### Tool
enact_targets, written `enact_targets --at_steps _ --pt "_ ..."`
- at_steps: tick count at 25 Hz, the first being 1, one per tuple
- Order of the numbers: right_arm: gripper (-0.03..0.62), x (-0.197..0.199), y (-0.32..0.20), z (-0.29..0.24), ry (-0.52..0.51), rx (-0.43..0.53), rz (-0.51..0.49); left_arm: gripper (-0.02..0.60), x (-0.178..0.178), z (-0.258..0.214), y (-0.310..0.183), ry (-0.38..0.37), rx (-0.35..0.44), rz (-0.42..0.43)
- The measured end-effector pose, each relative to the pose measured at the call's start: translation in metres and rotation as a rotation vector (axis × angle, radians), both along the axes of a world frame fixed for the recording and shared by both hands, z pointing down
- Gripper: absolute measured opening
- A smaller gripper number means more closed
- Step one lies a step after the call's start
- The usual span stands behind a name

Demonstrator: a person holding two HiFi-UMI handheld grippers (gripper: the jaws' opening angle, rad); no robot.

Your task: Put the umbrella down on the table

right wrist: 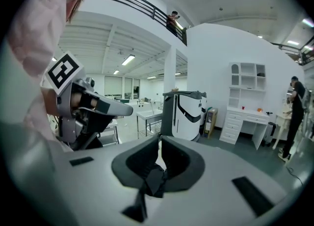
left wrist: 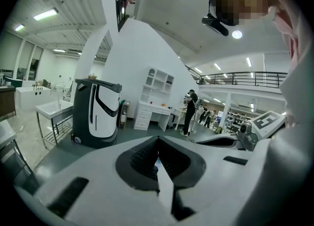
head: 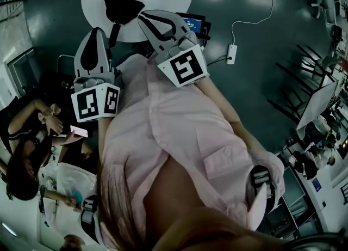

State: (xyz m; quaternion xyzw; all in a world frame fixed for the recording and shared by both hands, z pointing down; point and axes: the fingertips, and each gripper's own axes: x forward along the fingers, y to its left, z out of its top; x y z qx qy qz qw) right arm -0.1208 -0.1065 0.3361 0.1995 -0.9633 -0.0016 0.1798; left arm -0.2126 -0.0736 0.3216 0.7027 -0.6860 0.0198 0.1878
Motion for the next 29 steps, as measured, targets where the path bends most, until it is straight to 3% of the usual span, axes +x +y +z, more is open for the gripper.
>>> enact_targets --at_steps 29 --pt "0.040 0.022 -0.004 0.001 0.014 -0.007 0.028 0.020 0.030 0.009 -0.013 0.056 -0.034 0.067"
